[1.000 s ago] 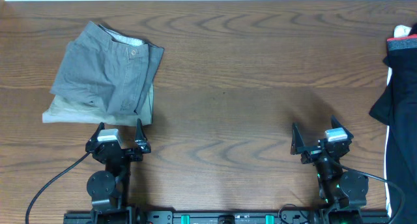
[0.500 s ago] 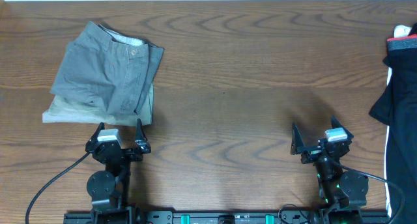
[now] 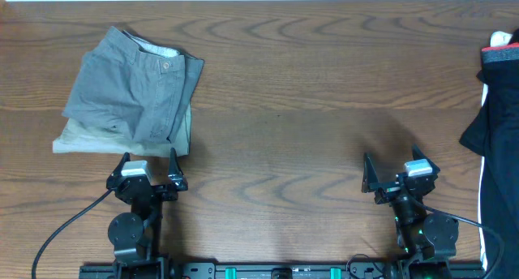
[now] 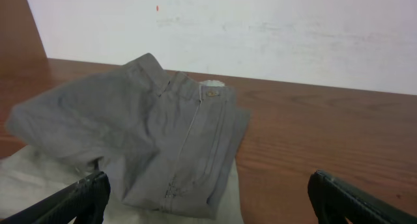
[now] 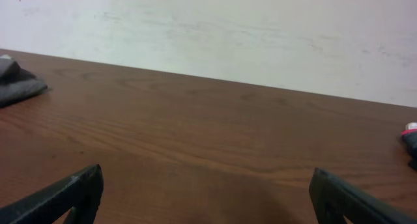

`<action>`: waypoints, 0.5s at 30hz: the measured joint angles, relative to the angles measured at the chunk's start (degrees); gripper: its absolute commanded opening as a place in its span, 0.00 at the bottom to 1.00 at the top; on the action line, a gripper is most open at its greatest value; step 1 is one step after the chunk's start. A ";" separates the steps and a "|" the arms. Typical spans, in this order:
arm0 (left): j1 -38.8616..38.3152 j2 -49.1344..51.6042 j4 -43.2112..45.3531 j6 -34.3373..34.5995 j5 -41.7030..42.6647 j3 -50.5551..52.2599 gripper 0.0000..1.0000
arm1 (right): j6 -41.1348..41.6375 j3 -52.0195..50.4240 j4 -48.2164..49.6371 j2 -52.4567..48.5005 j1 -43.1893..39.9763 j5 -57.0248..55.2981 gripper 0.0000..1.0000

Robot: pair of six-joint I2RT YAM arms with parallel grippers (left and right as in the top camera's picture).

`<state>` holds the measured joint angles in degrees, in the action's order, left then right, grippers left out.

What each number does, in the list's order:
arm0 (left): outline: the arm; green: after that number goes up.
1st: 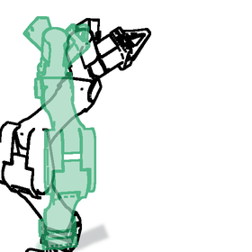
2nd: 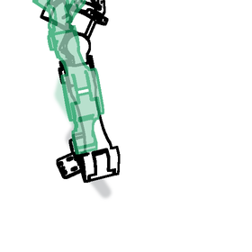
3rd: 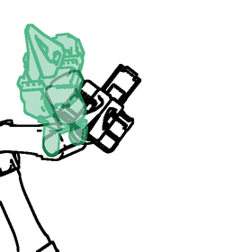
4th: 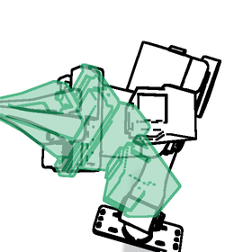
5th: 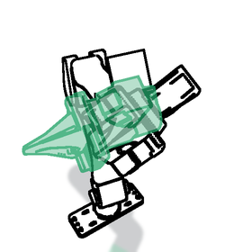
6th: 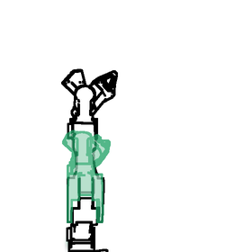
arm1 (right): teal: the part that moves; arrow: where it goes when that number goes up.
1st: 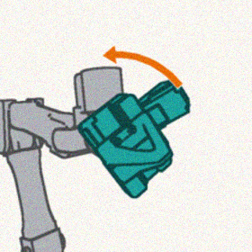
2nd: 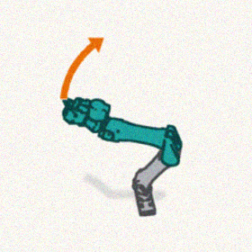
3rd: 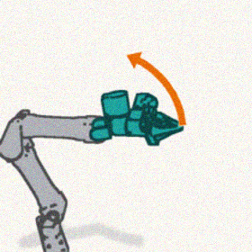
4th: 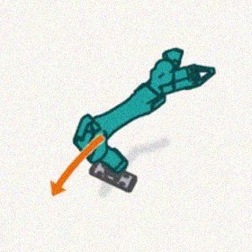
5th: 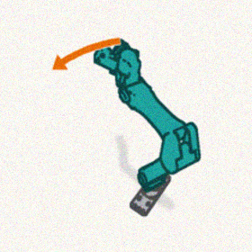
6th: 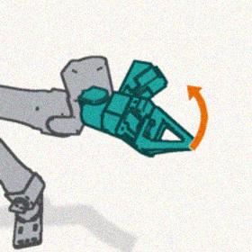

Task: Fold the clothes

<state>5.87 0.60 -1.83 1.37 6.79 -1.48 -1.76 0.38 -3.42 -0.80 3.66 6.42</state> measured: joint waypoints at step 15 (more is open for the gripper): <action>0.00 0.33 0.74 0.15 1.57 0.31 0.98 | 0.00 0.00 1.40 0.00 0.00 1.77 0.99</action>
<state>5.87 0.93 -1.08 1.52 8.36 -1.17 -1.76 0.38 -2.02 -0.80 3.66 8.19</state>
